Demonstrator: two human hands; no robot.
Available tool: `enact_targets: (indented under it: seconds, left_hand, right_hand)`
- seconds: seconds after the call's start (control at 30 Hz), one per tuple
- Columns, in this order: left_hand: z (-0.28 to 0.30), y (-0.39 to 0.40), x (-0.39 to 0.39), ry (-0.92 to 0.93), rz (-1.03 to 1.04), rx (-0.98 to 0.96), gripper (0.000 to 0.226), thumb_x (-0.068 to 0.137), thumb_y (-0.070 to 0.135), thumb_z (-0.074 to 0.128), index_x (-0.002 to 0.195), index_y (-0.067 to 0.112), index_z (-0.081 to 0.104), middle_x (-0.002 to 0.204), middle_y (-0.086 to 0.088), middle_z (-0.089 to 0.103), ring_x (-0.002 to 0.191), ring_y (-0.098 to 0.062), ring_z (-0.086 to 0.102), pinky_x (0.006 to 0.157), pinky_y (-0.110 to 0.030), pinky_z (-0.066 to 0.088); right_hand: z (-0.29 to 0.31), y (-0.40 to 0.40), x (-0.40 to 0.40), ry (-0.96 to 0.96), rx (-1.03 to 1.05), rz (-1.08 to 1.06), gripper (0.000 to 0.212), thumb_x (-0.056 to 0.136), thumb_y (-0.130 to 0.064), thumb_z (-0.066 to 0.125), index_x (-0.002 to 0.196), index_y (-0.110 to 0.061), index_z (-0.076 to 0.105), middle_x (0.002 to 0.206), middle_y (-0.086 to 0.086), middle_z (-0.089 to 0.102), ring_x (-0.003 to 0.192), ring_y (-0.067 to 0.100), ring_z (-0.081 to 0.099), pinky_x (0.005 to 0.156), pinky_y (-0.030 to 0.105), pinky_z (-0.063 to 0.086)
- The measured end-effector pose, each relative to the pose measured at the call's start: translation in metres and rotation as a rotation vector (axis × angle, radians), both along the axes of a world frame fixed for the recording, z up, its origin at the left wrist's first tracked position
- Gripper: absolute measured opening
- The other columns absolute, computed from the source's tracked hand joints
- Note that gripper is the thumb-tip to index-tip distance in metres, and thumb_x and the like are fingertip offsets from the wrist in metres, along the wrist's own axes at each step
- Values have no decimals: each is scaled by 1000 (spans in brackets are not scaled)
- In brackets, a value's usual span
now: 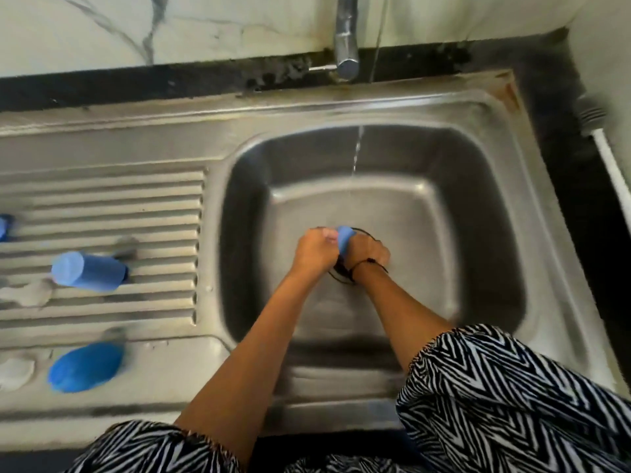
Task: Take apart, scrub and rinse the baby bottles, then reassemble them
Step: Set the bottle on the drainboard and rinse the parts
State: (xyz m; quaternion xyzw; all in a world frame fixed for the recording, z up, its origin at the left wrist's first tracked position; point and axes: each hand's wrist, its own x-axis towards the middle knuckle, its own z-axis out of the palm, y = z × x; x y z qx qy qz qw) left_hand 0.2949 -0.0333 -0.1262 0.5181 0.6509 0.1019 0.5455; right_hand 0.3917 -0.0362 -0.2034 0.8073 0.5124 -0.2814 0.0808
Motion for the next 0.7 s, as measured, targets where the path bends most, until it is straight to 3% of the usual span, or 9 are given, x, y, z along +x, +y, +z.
enact_targets:
  seconds: [0.07,0.1,0.13,0.2,0.27,0.33,0.47,0.6,0.7]
  left_hand:
    - [-2,5,-1,13,-12,8,34,67,18,45,84,-2,66,96,-16,63,99,-30,59,95,-41,48]
    - [-3,7,-1,16,-24,2,17,71,15,48,75,7,63,93,-12,60,95,-26,57,94,-40,48]
    - [-3,8,-1,17,-34,-16,12,79,9,50,74,14,60,93,-10,59,93,-24,56,94,-39,48]
    - [-7,7,-2,18,-28,-27,16,85,2,48,84,2,64,98,-15,63,97,-27,58,94,-39,48]
    - [-10,5,1,19,-18,7,43,71,15,43,97,-9,66,107,-25,64,104,-35,59,95,-43,48]
    - [-8,3,2,19,-26,10,58,60,20,35,101,-7,67,104,-21,64,101,-31,59,96,-41,48]
    - [-10,4,2,4,2,4,36,82,11,47,108,-4,67,115,-20,64,112,-32,57,99,-41,46]
    - [-14,11,1,-38,99,25,28,88,-3,49,110,-2,66,117,-20,64,114,-34,58,98,-40,48]
    - [4,26,10,-174,230,48,23,92,2,47,101,8,67,109,-12,64,98,-25,59,79,-32,49]
  right_hand:
    - [-5,2,0,-38,-16,-10,34,93,-26,47,122,-13,58,128,8,58,118,27,55,93,32,44]
    - [-7,3,0,-47,-23,-14,32,93,-23,47,121,-11,58,126,8,58,116,27,56,92,33,44]
    - [-10,1,1,-56,-16,-16,31,94,-22,48,121,-11,59,125,8,59,115,27,57,90,33,45]
    - [-12,-2,-1,-45,8,-47,29,93,-20,51,120,-12,57,124,8,60,112,26,59,87,32,47]
    - [-14,-4,-4,-11,55,-78,37,90,-24,56,125,-14,52,127,8,57,112,27,58,87,34,47]
    - [-12,-4,-3,20,46,-59,45,87,-30,61,128,-17,49,131,8,52,115,27,56,88,36,47]
    - [-7,-6,2,34,-2,-50,40,89,-33,57,127,-19,54,134,10,41,116,30,52,92,37,45]
    - [18,2,14,79,127,-91,31,92,-20,48,119,-7,56,124,18,51,111,37,54,88,38,46]
    - [65,25,23,174,343,-125,22,87,-16,53,105,-5,60,112,19,62,106,36,58,83,35,46]
